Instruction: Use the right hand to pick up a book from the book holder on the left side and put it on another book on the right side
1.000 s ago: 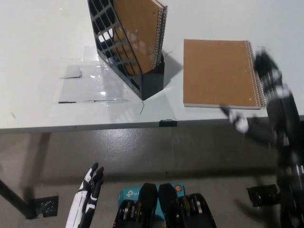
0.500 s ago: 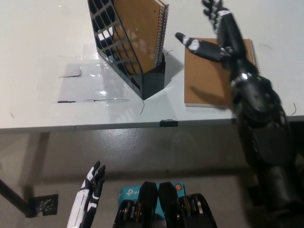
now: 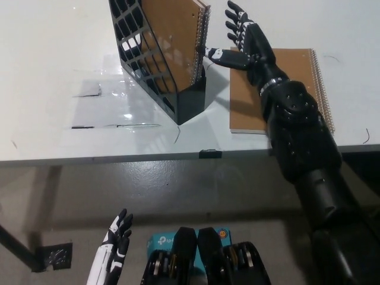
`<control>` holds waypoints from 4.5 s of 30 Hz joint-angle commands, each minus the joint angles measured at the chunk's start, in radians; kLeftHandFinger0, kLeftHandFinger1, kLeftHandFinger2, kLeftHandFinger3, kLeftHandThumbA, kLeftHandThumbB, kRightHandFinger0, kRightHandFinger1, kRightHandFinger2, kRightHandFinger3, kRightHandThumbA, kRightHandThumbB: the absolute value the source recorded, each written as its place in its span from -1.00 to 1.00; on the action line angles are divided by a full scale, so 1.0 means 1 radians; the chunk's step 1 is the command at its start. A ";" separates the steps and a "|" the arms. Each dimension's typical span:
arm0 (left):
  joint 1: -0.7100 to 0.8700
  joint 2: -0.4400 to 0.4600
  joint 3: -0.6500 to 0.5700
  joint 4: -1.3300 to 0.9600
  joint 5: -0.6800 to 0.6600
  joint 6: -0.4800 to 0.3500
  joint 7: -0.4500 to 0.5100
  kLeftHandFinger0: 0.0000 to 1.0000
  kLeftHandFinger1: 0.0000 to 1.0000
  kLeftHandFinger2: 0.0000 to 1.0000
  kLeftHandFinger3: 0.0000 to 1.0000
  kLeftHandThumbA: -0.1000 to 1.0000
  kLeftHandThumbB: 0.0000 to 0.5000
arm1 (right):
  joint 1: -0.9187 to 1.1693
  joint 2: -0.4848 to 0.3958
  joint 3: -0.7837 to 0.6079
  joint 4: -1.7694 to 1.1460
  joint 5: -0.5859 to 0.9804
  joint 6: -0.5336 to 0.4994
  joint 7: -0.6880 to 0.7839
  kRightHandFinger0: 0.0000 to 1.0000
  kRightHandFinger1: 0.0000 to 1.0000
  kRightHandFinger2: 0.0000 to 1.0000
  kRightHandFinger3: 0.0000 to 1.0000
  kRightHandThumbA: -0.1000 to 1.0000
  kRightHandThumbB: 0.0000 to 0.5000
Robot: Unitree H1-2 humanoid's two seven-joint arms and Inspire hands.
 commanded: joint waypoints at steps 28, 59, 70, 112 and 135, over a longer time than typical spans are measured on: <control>-0.003 0.014 -0.011 -0.008 0.024 -0.039 0.001 1.00 1.00 1.00 1.00 0.90 -0.32 | -0.163 0.051 0.012 0.134 0.001 -0.052 -0.031 1.00 1.00 1.00 1.00 0.76 0.13; -0.011 0.020 -0.016 -0.010 0.018 -0.008 -0.009 1.00 1.00 1.00 1.00 0.93 -0.20 | -0.139 0.120 0.069 -0.024 -0.146 -0.086 -0.309 -1.00 -0.99 -0.47 -0.71 -0.61 -0.25; -0.014 0.023 -0.017 0.000 0.021 -0.029 -0.005 1.00 1.00 1.00 1.00 0.91 -0.32 | -0.191 0.116 0.059 -0.201 -0.168 -0.052 -0.350 -1.00 -0.61 0.20 0.51 -1.00 -0.54; 0.010 0.022 -0.016 0.024 0.003 -0.048 -0.004 1.00 1.00 1.00 1.00 0.95 -0.34 | -0.257 -0.129 -0.462 -0.274 0.416 0.277 -0.168 -1.00 -0.35 0.45 1.00 -1.00 -0.89; 0.004 0.020 -0.017 0.032 0.004 -0.056 -0.004 1.00 1.00 1.00 1.00 0.90 -0.47 | -0.196 -0.189 -0.474 0.370 0.401 0.010 -0.098 -1.00 -0.83 0.39 0.51 -1.00 -0.58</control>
